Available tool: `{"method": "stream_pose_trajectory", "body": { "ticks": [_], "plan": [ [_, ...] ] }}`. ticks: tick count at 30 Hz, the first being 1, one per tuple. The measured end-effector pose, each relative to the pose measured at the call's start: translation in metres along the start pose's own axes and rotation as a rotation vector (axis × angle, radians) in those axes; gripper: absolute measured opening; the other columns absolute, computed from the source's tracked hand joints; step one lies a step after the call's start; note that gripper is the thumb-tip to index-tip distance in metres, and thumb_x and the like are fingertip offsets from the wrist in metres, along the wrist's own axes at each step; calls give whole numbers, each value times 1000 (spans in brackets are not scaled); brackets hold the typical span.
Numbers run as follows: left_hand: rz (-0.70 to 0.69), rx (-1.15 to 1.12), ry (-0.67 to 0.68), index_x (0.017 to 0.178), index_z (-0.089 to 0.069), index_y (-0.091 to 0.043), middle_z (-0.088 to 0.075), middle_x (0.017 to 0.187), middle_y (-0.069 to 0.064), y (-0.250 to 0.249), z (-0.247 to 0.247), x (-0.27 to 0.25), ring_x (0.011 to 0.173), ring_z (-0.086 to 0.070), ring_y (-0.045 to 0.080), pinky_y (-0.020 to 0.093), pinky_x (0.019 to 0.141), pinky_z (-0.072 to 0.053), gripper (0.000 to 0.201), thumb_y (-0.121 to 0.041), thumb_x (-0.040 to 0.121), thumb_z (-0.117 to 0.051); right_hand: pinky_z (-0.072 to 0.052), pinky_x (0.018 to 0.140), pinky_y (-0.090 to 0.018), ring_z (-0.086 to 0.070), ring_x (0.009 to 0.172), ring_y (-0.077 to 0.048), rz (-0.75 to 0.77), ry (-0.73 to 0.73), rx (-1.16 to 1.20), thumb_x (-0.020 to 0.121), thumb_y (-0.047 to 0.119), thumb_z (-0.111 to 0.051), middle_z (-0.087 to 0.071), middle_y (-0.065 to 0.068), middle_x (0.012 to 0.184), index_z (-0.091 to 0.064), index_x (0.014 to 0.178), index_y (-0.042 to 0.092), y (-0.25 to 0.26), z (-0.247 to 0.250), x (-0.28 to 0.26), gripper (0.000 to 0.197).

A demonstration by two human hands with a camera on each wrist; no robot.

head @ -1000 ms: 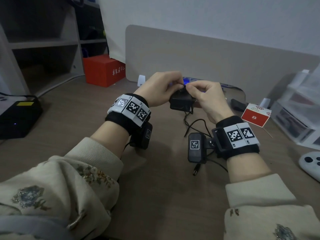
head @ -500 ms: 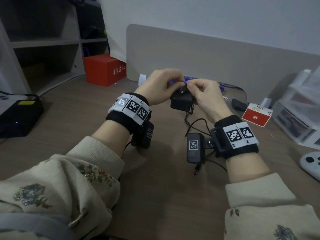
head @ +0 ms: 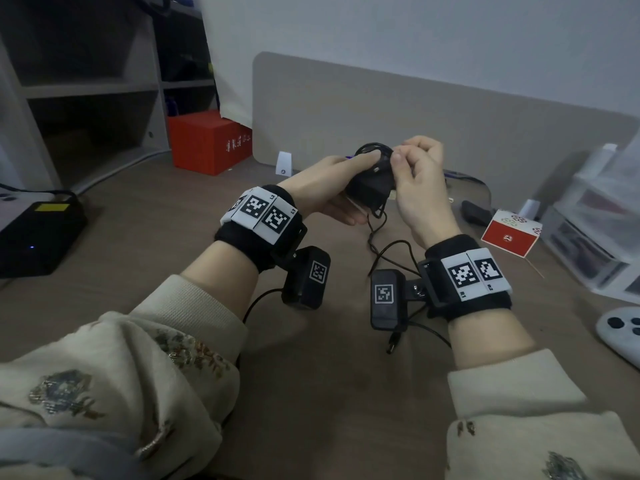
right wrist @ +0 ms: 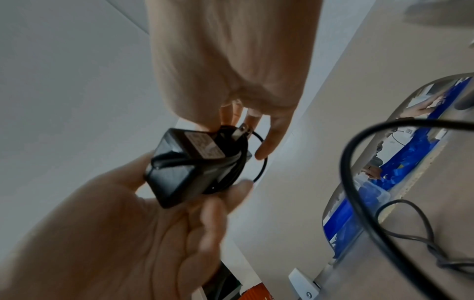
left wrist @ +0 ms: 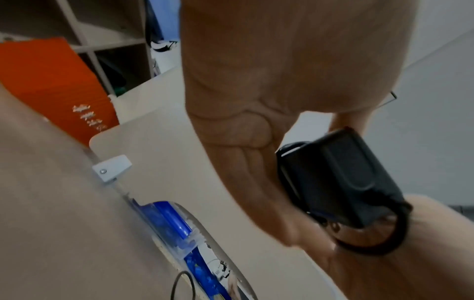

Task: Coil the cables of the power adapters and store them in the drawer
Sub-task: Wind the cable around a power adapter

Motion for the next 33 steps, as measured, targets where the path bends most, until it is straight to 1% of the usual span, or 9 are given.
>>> {"method": "stream_pose_trajectory", "body": {
  "ticks": [5,9,12,15,18,21,25,31,33],
  "plan": [
    [-82,-66,-32,124,-53,-4,-68,85,12,-3,-1,4,55,-66,18,26,54,-57,38,-34,104,-45,-44,104,-41,-48,106,-8,-9,-31,40,97,16,-56,-37,1,115,-64,93,24,-2,6,3,12],
    [-131,-84,-67,130,-48,-4,-69,87,12,-5,1,5,60,-67,20,30,59,-57,41,-35,103,-47,-44,104,-41,-52,113,-22,-18,-69,89,94,20,-60,-39,9,116,-64,97,39,2,8,2,20],
    [-142,-98,-110,133,-45,-6,-70,91,14,-6,3,6,62,-68,22,32,61,-58,42,-36,103,-48,-48,97,-44,-57,105,-29,-34,-155,94,94,23,-57,-47,8,115,-65,96,37,5,13,1,16],
    [-141,-95,-135,133,-43,-8,-71,95,17,-6,3,7,65,-69,24,35,66,-60,42,-36,102,-49,-49,91,-51,-57,100,-33,-63,-209,116,88,34,-55,-58,-5,113,-61,89,39,5,19,1,9],
    [-137,-87,-121,133,-43,-7,-70,92,15,-6,2,6,64,-68,24,35,66,-60,42,-35,102,-49,-48,96,-48,-57,104,-26,-20,-147,117,92,31,-52,-54,4,114,-61,102,42,8,15,0,17],
    [-127,-77,-114,132,-43,-5,-70,87,14,-6,-1,6,62,-68,24,34,64,-59,43,-35,102,-49,-46,101,-43,-55,114,-17,10,-89,132,94,27,-50,-52,9,115,-66,105,33,10,9,1,20],
    [-117,-102,-132,132,-39,-5,-70,86,17,-5,0,5,61,-68,25,34,62,-59,43,-34,102,-50,-46,103,-39,-55,113,-12,-5,-57,183,95,17,-56,-55,2,113,-70,102,18,10,6,0,16],
    [-210,-91,-103,151,-14,-31,-71,85,14,-10,-4,1,60,-69,25,35,61,-60,61,-26,102,-51,-47,104,-39,-56,116,-13,-28,-63,278,87,27,-60,-60,9,108,-73,90,23,12,8,-1,14],
    [-273,-60,-79,151,-20,-33,-70,91,13,-14,-5,-2,61,-70,20,36,62,-61,56,-23,103,-49,-47,103,-43,-57,115,-13,-18,-74,285,90,23,-62,-61,7,108,-73,87,27,14,9,-2,12]
  ]
}}
Point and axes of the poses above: each hand's wrist, its own x-axis towards the middle knuckle, its own z-axis out of the back of the hand, y = z × x, the point moved 5 cm from there along x, towards the middle knuckle
